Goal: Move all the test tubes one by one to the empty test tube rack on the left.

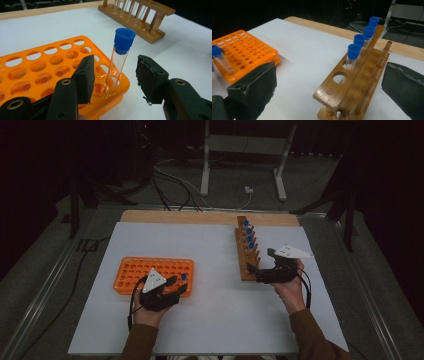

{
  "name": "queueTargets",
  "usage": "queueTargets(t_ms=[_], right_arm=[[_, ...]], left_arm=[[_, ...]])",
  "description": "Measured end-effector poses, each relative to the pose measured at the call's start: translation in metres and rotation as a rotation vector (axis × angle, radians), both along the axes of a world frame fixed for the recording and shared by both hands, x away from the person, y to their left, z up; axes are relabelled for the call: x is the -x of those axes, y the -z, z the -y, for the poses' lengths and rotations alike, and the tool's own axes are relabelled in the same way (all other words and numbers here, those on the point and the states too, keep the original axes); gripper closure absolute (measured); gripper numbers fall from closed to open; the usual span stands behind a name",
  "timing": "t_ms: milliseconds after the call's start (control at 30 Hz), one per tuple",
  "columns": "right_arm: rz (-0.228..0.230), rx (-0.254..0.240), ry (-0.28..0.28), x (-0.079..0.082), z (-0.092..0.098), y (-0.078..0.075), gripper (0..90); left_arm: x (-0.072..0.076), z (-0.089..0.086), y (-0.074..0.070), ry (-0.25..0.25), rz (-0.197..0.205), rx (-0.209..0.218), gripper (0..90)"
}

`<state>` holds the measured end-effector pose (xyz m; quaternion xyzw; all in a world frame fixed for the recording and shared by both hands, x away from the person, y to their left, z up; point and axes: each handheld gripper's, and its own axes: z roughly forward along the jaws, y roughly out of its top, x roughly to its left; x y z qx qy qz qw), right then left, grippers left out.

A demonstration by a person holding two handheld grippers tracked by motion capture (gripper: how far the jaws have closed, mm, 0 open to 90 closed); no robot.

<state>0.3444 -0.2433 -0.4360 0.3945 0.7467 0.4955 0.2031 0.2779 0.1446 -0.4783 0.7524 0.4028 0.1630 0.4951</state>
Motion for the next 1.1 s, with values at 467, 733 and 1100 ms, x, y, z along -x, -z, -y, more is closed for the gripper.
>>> queueTargets(t_ms=[467,733,1100], right_arm=[[-0.074,0.044,0.025,-0.034,-0.015,0.011,5.6],[-0.070,0.098,0.055,-0.045,-0.022,0.016,43.5],[-0.051,0.147,0.096,-0.052,-0.025,0.023,73.5]], left_arm=[[0.003,-0.019,-0.010,-0.107,0.094,0.025,0.9],[0.003,-0.024,-0.009,-0.141,0.096,0.035,0.8],[0.001,-0.027,-0.005,-0.157,0.088,0.022,0.8]])
